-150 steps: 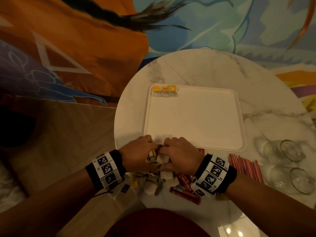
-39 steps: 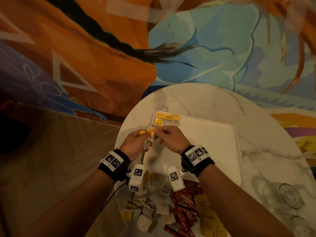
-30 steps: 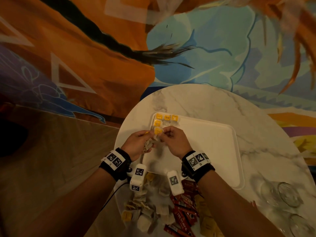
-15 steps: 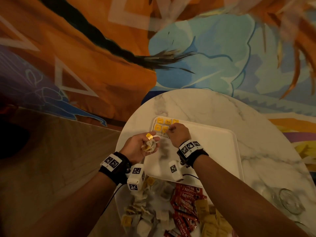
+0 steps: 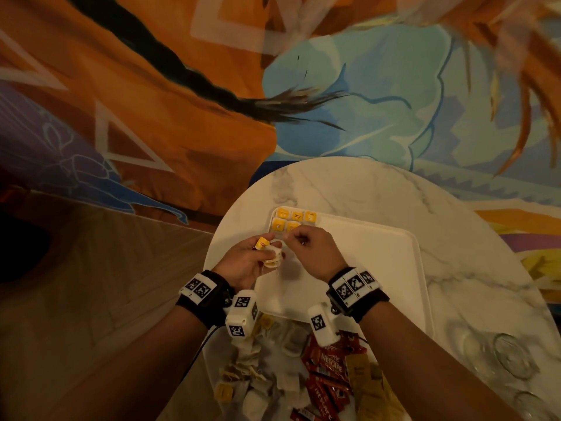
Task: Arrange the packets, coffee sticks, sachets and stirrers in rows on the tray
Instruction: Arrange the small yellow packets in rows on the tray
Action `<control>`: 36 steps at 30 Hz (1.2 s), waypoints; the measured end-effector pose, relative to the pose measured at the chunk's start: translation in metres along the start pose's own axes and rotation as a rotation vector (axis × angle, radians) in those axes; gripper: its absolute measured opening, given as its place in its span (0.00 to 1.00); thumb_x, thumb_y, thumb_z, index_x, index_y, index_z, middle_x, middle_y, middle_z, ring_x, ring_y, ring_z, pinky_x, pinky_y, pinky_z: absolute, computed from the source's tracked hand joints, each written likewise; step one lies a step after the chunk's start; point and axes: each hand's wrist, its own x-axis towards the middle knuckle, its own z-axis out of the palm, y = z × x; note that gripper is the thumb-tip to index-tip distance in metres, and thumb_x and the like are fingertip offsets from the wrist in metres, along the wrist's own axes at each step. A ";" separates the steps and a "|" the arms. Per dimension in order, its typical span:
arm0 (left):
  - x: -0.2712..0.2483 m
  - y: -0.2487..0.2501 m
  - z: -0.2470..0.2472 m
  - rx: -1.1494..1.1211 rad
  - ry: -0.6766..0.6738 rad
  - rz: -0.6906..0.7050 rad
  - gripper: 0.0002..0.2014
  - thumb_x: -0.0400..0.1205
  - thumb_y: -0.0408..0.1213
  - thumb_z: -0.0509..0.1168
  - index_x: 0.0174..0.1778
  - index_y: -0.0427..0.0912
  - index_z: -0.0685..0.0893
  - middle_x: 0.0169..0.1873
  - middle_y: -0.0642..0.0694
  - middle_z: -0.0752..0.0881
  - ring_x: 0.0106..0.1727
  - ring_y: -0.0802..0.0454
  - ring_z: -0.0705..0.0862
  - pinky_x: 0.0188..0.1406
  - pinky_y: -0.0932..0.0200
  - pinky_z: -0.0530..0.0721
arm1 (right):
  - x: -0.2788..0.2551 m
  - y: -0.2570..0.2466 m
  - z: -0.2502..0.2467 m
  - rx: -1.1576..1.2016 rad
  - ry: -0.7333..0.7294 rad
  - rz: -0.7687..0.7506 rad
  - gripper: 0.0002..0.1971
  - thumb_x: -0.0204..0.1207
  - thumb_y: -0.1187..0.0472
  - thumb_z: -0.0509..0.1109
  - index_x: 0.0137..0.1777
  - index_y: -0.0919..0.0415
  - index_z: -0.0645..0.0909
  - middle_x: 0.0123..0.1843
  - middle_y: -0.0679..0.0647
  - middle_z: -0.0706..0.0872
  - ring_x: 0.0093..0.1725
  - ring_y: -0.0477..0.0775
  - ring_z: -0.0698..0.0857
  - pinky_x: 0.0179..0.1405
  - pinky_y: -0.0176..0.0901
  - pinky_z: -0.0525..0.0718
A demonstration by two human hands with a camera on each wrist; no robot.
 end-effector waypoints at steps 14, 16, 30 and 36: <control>-0.007 -0.005 0.018 0.156 -0.052 0.018 0.16 0.85 0.41 0.68 0.68 0.41 0.84 0.54 0.42 0.90 0.50 0.47 0.89 0.51 0.52 0.84 | -0.028 0.010 -0.004 0.095 0.111 0.027 0.02 0.78 0.58 0.75 0.45 0.49 0.86 0.37 0.45 0.89 0.37 0.44 0.89 0.40 0.36 0.85; -0.007 -0.007 0.021 0.211 -0.052 0.027 0.16 0.84 0.38 0.70 0.67 0.41 0.85 0.50 0.45 0.90 0.47 0.50 0.89 0.49 0.54 0.84 | -0.031 0.009 -0.005 0.147 0.171 0.055 0.04 0.78 0.58 0.75 0.44 0.49 0.85 0.35 0.47 0.89 0.34 0.46 0.89 0.38 0.37 0.86; -0.002 0.000 0.023 0.479 -0.004 0.194 0.09 0.83 0.28 0.69 0.57 0.39 0.90 0.43 0.48 0.91 0.40 0.58 0.88 0.37 0.65 0.84 | -0.053 0.022 -0.010 0.187 -0.012 0.141 0.20 0.77 0.54 0.76 0.68 0.49 0.78 0.61 0.43 0.84 0.47 0.45 0.88 0.47 0.39 0.88; 0.006 0.011 0.026 0.673 -0.077 0.199 0.09 0.80 0.31 0.74 0.56 0.38 0.91 0.47 0.39 0.93 0.43 0.52 0.89 0.43 0.60 0.87 | -0.041 0.023 -0.010 0.173 -0.043 0.051 0.13 0.78 0.55 0.75 0.62 0.52 0.86 0.56 0.46 0.91 0.51 0.47 0.91 0.55 0.51 0.90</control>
